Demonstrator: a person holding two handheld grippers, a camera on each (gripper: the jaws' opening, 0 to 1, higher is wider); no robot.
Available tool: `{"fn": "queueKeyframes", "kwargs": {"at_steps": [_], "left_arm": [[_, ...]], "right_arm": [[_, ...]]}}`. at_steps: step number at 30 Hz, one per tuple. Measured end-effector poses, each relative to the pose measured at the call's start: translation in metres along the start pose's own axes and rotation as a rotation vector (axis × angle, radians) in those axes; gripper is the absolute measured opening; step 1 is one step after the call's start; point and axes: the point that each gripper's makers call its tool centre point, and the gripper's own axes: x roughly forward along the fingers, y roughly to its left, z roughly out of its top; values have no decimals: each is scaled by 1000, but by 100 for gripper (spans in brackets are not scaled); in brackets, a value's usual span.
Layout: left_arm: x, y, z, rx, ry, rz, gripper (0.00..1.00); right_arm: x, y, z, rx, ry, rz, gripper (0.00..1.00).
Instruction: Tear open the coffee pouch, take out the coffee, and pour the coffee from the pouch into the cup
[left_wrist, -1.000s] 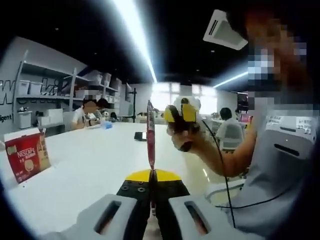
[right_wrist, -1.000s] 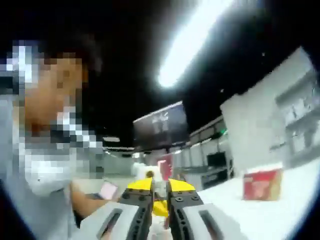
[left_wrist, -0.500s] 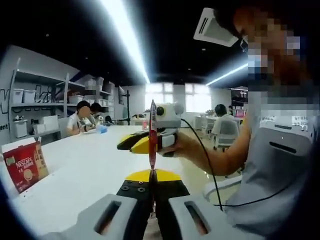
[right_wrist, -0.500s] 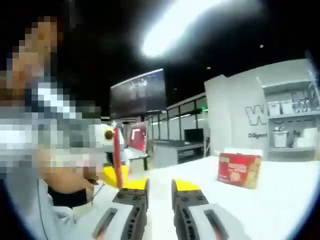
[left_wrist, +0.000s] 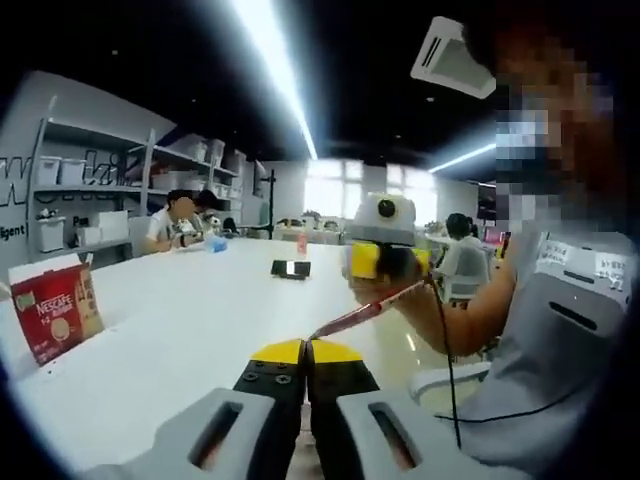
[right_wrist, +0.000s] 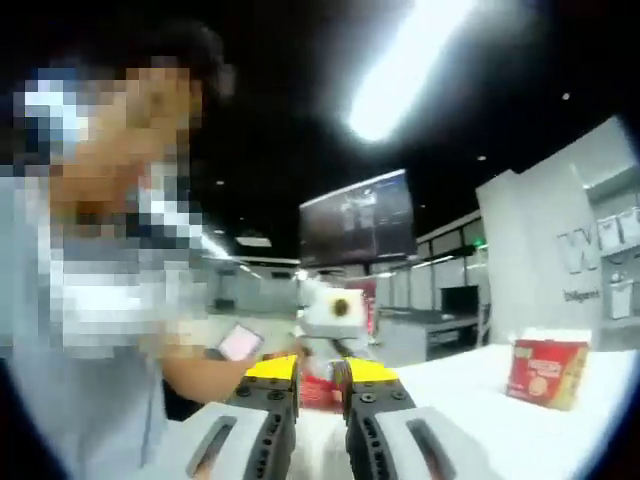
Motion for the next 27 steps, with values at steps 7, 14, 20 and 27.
{"fn": "queueKeyframes", "kwargs": {"at_steps": [7,14,20,27], "left_arm": [[1,5,-12,-34,21,15,3],[1,-9,-10,-3,17,-22,3],[0,-18,-7,27,12,-52,3],[1,-21,-9,50,30,-57,3]], "right_arm": [[-9,25,16,10,-81,38,19],[-4,10,9,14,-44,-27,18],[-5,-59,-22,66,41,-156,19],[-13,-139,-42,53,117,-242,19]]}}
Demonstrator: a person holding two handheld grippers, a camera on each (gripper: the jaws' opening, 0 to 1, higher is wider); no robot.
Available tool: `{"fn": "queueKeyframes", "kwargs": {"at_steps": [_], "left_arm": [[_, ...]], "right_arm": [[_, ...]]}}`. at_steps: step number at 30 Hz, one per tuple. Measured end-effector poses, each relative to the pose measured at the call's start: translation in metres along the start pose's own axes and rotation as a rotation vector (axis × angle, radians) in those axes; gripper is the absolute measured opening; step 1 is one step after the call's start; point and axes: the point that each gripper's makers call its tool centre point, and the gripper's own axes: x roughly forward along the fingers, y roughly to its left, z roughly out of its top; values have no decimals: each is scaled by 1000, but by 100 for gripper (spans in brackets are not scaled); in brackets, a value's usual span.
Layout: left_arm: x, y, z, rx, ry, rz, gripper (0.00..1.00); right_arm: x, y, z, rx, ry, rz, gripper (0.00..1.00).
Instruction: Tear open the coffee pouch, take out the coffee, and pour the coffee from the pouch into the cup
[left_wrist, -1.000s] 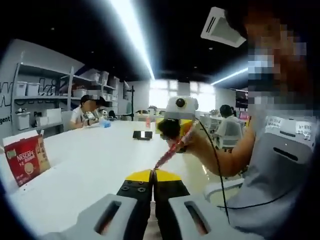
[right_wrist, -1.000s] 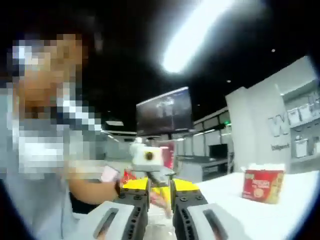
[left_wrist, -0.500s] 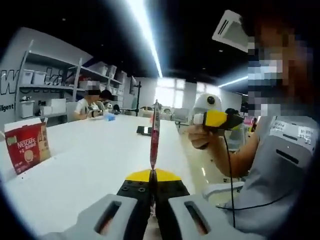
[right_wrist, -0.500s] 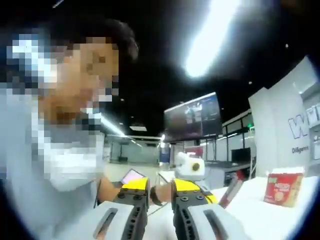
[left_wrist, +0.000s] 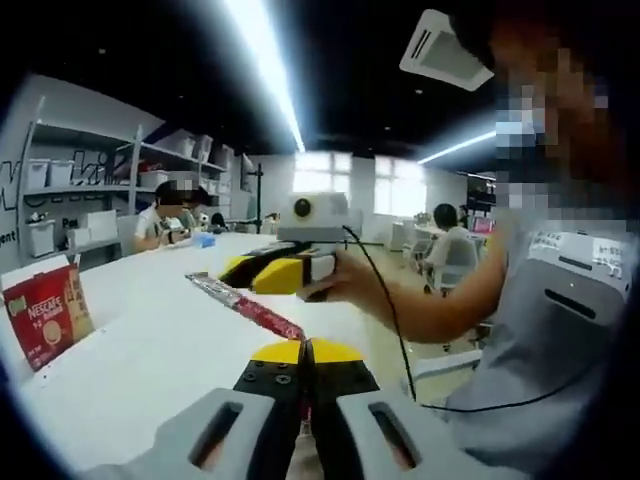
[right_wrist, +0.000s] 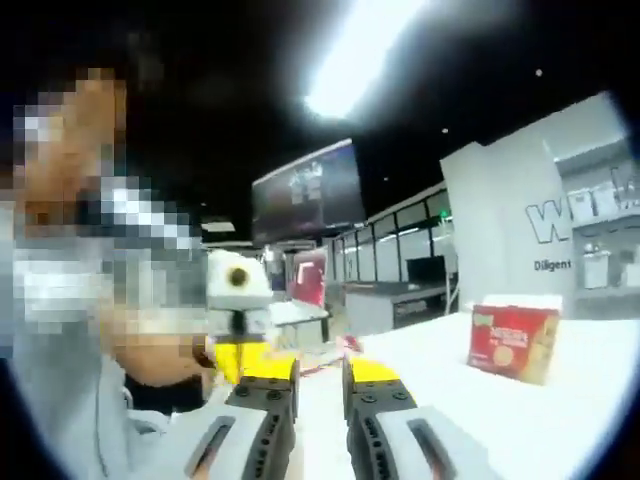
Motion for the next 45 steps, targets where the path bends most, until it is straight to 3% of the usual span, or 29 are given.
{"fn": "queueKeyframes", "kwargs": {"at_steps": [4,10,15,20,21,23,27,31,37,42,44,45], "left_arm": [[-1,0,-1,-2,3,0,3],[-1,-3,2,6,-1,-5,3],[-8,3,5,-9,-13,21,3],[-11,6,7,-24,-19,27,3],[-11,6,7,-24,-19,26,3],[-10,6,7,-24,-14,28,3],[-9,8,8,-26,-20,29,3],[-9,10,8,-27,-22,34,3],[-10,11,6,-34,-24,36,3],[-5,3,5,-17,-13,21,3],[-4,-1,7,-9,-15,11,3],[-4,-2,7,-7,-16,11,3]], "right_arm": [[5,-31,-3,0,23,-16,19],[7,-54,-16,35,37,-27,19],[2,5,-4,1,-12,59,19],[-13,84,20,-53,-96,138,19],[-14,89,21,-57,-99,141,19],[-21,130,27,-75,-113,188,19],[-27,170,23,-106,-96,197,20],[-32,188,17,-90,-96,202,20],[-31,189,15,-72,-104,205,20],[-22,149,15,-62,-94,163,20],[-15,115,12,-63,-78,125,20],[-14,109,11,-61,-75,119,20]]}}
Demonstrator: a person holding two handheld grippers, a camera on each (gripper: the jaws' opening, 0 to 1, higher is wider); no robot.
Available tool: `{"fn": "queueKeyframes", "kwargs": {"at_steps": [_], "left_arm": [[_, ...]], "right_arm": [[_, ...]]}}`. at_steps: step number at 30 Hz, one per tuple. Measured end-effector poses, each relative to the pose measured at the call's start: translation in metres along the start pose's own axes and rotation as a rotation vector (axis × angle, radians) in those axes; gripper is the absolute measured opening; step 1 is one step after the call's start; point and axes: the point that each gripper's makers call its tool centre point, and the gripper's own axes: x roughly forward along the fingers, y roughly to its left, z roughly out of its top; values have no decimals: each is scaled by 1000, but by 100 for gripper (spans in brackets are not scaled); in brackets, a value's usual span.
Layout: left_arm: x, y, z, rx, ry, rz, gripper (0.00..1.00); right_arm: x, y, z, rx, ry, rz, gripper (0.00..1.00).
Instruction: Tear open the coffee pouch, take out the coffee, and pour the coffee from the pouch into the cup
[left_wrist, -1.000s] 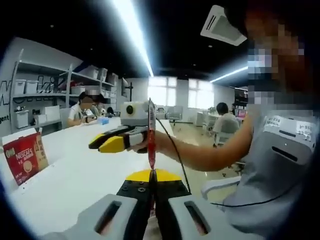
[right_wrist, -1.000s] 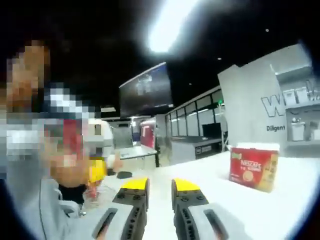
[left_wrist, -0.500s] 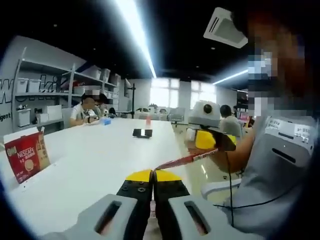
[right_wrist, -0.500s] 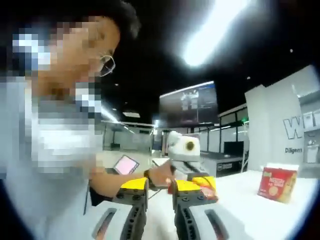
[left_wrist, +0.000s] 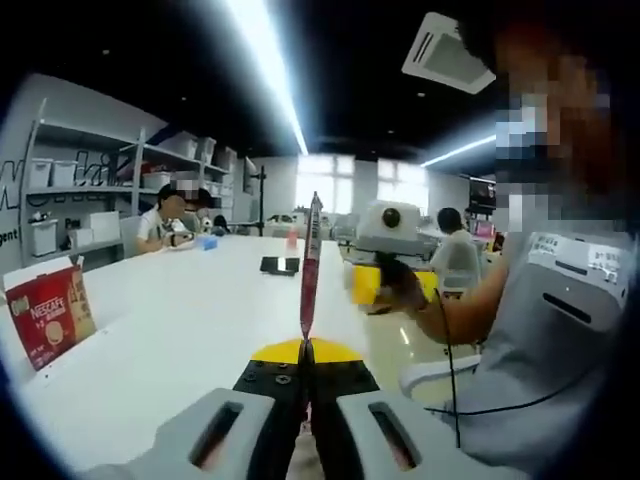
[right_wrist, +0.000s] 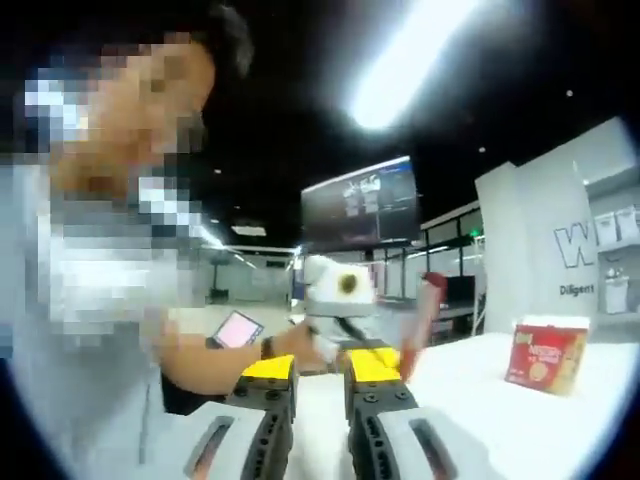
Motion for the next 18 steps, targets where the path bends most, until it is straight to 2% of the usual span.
{"fn": "queueKeyframes", "kwargs": {"at_steps": [1,2,6,7,10,12,14,18], "left_arm": [[0,0,1,6,1,2,3],[0,0,1,12,2,4,3],[-1,1,1,14,6,6,3],[-2,1,1,15,5,3,3],[-2,1,1,15,10,3,3],[-3,2,0,14,13,6,3],[-3,3,-1,9,14,10,3],[-4,6,-2,-3,15,15,3]], "right_arm": [[0,-30,-5,17,8,-34,18],[0,-50,-7,38,3,-45,19],[2,-92,-16,52,20,-76,20],[2,-110,-22,47,44,-107,20],[5,-137,-35,61,74,-132,20],[7,-146,-39,72,80,-136,20],[10,-142,-35,86,66,-122,20],[16,-105,-9,42,15,-61,20]]}}
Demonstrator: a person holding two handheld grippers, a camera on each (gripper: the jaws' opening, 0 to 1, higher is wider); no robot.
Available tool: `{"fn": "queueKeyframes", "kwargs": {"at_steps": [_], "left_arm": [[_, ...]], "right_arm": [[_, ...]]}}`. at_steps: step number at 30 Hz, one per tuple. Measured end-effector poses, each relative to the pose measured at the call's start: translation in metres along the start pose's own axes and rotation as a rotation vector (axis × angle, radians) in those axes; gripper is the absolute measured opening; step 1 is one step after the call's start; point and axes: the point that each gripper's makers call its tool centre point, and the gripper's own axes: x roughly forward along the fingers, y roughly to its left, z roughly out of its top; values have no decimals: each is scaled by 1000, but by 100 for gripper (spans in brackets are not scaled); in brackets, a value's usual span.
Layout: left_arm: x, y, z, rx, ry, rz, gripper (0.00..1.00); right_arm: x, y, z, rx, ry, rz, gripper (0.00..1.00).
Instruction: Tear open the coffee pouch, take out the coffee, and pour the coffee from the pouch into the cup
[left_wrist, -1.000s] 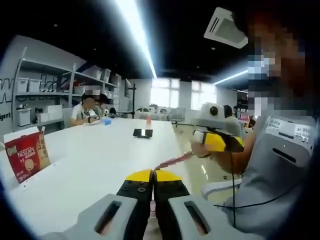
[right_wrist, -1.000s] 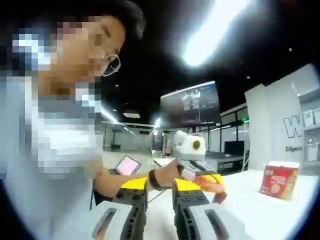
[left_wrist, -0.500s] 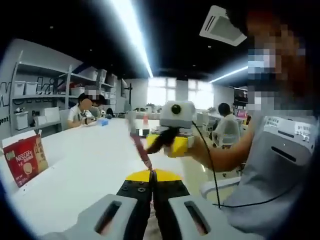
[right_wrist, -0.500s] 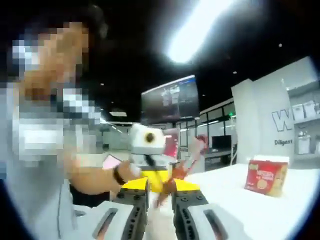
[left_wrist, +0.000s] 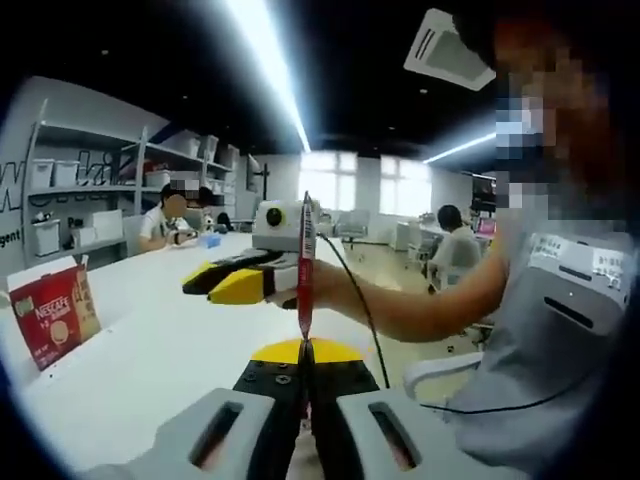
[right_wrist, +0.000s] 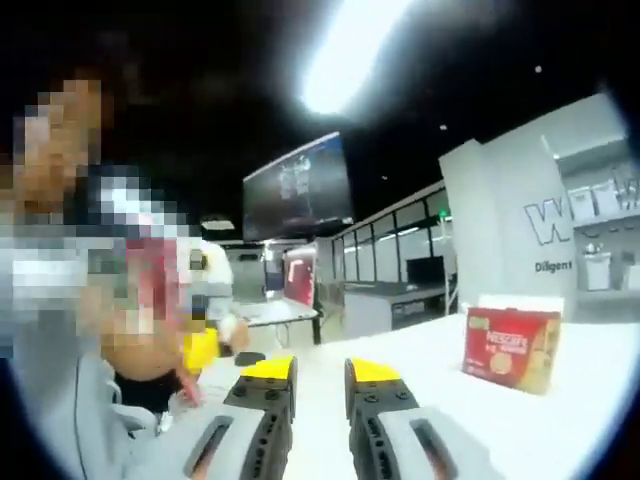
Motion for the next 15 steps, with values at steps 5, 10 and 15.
{"fn": "queueKeyframes", "kwargs": {"at_steps": [5,10,15], "left_arm": [[-1,2,2,-8,-2,8,3],[-4,14,4,-59,-27,17,3],[-1,17,3,-68,-21,24,3]], "right_arm": [[-13,50,22,-31,-48,47,20],[-25,123,20,-30,-67,124,20],[-28,170,7,-15,-55,164,20]]}}
